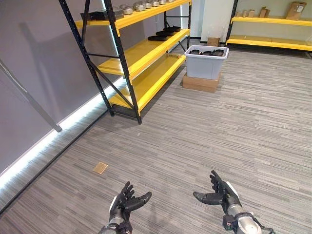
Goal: Move parts from the plastic box to the shelf.
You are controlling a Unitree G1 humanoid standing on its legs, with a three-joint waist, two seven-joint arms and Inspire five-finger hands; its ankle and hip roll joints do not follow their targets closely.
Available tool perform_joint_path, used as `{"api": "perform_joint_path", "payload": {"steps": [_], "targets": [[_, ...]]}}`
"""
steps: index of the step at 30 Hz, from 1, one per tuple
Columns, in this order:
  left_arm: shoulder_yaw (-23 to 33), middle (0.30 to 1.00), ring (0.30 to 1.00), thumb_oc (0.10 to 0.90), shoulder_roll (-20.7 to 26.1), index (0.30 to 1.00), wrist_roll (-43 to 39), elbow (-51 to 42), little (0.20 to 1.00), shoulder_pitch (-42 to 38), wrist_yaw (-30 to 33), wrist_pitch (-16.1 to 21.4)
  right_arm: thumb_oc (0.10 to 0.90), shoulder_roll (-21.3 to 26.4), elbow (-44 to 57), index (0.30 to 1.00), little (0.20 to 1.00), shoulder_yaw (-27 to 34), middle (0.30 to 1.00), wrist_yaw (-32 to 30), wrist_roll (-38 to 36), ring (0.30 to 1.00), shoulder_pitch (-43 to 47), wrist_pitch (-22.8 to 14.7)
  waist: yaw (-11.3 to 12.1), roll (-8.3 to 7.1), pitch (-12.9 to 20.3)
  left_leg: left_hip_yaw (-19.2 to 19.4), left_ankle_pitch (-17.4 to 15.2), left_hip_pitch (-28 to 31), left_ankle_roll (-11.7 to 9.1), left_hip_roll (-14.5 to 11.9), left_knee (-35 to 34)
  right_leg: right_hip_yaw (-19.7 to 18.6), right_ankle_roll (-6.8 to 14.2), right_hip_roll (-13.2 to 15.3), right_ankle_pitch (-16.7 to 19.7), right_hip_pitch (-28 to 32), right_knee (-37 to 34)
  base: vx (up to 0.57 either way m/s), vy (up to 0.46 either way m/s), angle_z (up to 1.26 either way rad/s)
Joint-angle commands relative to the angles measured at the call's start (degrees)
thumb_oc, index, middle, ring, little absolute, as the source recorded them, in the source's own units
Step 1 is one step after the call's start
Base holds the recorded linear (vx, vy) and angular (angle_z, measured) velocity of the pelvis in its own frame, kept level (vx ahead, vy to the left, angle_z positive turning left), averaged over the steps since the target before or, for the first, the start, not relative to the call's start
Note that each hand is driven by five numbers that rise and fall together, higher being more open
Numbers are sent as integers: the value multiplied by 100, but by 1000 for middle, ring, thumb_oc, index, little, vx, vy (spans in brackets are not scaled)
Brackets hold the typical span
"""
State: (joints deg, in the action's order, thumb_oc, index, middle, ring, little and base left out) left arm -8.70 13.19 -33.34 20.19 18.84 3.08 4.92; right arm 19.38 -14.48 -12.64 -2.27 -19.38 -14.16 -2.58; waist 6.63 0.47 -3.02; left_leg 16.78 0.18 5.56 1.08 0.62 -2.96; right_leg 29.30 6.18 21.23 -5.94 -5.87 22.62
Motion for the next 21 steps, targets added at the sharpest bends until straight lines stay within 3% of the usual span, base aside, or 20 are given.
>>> {"api": "perform_joint_path", "payload": {"steps": [1, 4, 5, 7, 8, 12, 13, 14, 15, 17, 18, 19, 20, 21], "targets": [[223, 1000, 1000, 900, 311, 1000, -16, -664, 1000, -423, -38, 441, 900, -140, 276, 1000, 1000, 31, 1000, 54, -145, 1000, 624, -473, 100, 20, -384, -225, -318, 158, 216, 60, 1, -63, 615, 164, 1061, 368, 520, -1, 141, 8], [126, 1000, 1000, 900, 306, 1000, -5, -668, 1000, -394, -66, 428, 900, -183, 301, 1000, 1000, 85, 1000, 80, -108, 1000, 448, -457, 5, 66, -498, -368, -519, 265, 396, 209, 150, -482, 782, 277, 1560, -130, 1688, 71, 198, 15], [73, 1000, 1000, 900, 322, 1000, -5, -689, 1000, -413, -74, 422, 900, -176, 322, 1000, 1000, 112, 1000, 96, -104, 1000, 399, -458, -46, 148, -549, -428, -556, 298, 423, 174, 194, -537, 803, 215, 1656, -281, 1971, 59, 107, 24], [14, 1000, 1000, 900, 344, 1000, -35, -772, 1000, -442, -96, 403, 900, -176, 356, 1000, 1000, 169, 1000, 79, -122, 1000, 336, -447, -67, 212, -623, -493, -686, 398, 457, 211, 266, -389, 832, 392, 1736, -486, 2170, 180, 76, 27], [-40, 1000, 1000, 900, 416, 1000, -49, -760, 1000, -519, -116, 400, 900, -193, 397, 1000, 1000, 176, 1000, 65, -205, 1000, 347, -474, -77, 139, -658, -624, -812, 455, 392, 270, 377, -264, 699, 363, 1608, -445, 1403, 235, 34, 28], [-45, 1000, 1000, 900, 447, 1000, -77, -747, 1000, -591, -143, 378, 900, -190, 409, 1000, 1000, 144, 1000, 38, -283, 1000, 386, -499, -57, 93, -685, -753, -992, 573, 275, 257, 397, -50, 728, 410, 1589, -249, 485, 207, -95, 26], [-30, 1000, 1000, 900, 467, 1000, -70, -719, 1000, -660, -140, 366, 900, -197, 363, 1000, 1000, 53, 1000, -11, -279, 1000, 493, -518, 39, 66, -666, -763, -1161, 644, 89, 171, 444, 22, 773, 540, 1815, -224, -800, 319, -254, 31], [46, 1000, 1000, 900, 464, 1000, -52, -701, 1000, -691, -84, 396, 900, -213, 365, 1000, 1000, -8, 1000, -50, -262, 1000, 596, -519, 41, -36, -685, -773, -1189, 711, -49, 139, 452, -169, 797, 565, 2193, -220, -1542, 529, -343, 22], [160, 1000, 1000, 900, 475, 1000, -26, -707, 1000, -734, -33, 454, 900, -226, 379, 1000, 1000, 5, 1000, -74, -274, 1000, 650, -516, 33, -108, -677, -809, -1290, 906, -180, 16, 433, -437, 882, 609, 2427, -347, -1767, 621, -300, 15], [170, 1000, 1000, 900, 476, 1000, -34, -544, 1000, -843, 14, 521, 900, -224, 332, 1000, 1000, 109, 1000, -117, -366, 1000, 602, -568, -128, -161, -571, -947, -1337, 1155, -327, -416, 564, -668, 695, 226, 1945, -545, -1205, 564, -260, 23], [182, 1000, 1000, 900, 471, 1000, -125, -523, 1000, -888, 16, 547, 900, -196, 306, 1000, 1000, 141, 1000, -130, -420, 1000, 611, -590, -181, -148, -529, -987, -1304, 1159, -386, -595, 639, -556, 583, 67, 1705, -559, -1118, 260, -147, 55], [183, 1000, 1000, 900, 473, 1000, -125, -522, 1000, -890, 16, 548, 900, -198, 305, 1000, 1000, 141, 1000, -129, -421, 1000, 613, -591, -197, -159, -518, -1004, -1289, 1138, -386, -589, 636, -539, 579, 77, 1716, -561, -1136, 358, -224, 97], [237, 1000, 1000, 900, 481, 1000, -168, -576, 1000, -878, -18, 575, 900, -156, 279, 1000, 1000, 191, 1000, -138, -412, 1000, 669, -623, -201, -147, -435, -987, -1092, 1087, -501, -890, 813, -246, 447, -163, 1491, -490, -1041, 364, -268, 88], [251, 1000, 1000, 900, 549, 1000, -190, -631, 1000, -883, -35, 591, 900, -133, 237, 1000, 1000, 231, 1000, -159, -447, 1000, 715, -659, -188, -149, -403, -966, -826, 973, -566, -1079, 1067, -186, 345, -423, 1324, -371, -1056, 568, -463, 44]]}}
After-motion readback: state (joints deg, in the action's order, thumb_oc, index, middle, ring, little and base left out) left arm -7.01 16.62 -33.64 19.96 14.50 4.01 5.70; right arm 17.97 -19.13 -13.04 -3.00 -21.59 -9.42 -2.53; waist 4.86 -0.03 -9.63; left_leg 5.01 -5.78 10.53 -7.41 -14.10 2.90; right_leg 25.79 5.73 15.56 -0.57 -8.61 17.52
